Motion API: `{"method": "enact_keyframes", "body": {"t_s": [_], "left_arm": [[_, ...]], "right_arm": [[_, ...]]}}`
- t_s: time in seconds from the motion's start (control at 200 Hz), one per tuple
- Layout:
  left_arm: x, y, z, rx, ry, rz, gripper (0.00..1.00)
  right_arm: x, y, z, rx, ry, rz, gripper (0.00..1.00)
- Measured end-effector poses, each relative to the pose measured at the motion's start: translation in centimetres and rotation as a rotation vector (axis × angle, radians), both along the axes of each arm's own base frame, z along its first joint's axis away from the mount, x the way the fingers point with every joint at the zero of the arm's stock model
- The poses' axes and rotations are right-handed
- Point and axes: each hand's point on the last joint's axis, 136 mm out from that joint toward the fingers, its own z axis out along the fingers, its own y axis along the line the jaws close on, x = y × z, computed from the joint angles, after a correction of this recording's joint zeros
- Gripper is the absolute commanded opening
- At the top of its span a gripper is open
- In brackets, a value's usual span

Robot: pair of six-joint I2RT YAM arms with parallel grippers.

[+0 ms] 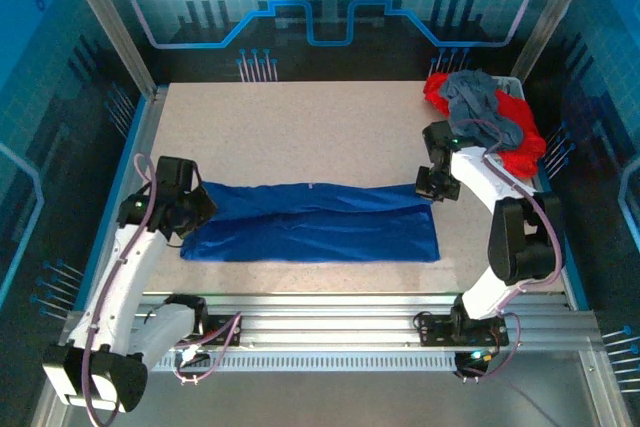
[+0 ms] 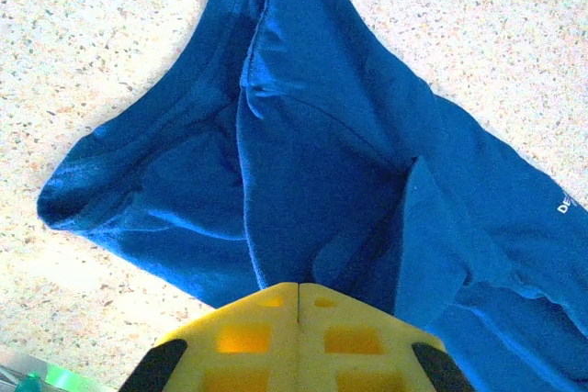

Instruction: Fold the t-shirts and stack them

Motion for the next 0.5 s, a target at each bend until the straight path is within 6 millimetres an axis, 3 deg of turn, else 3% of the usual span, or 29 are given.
{"method": "enact_keyframes", "body": {"t_s": [0.33,0.5], "left_arm": [[-1.9,1.4,0.1,0.047,0.025,0.069,0.00],[-2.8,1.4,-1.6,0.039,0.072,0.096,0.00]], "right_arm": [[-0.3,-0.3,1.4,-0.012,-0.033,-0.006,0.00],[-1.8,-0.1,-0.2,-0.017,0.014,-0.006,0.00]]}}
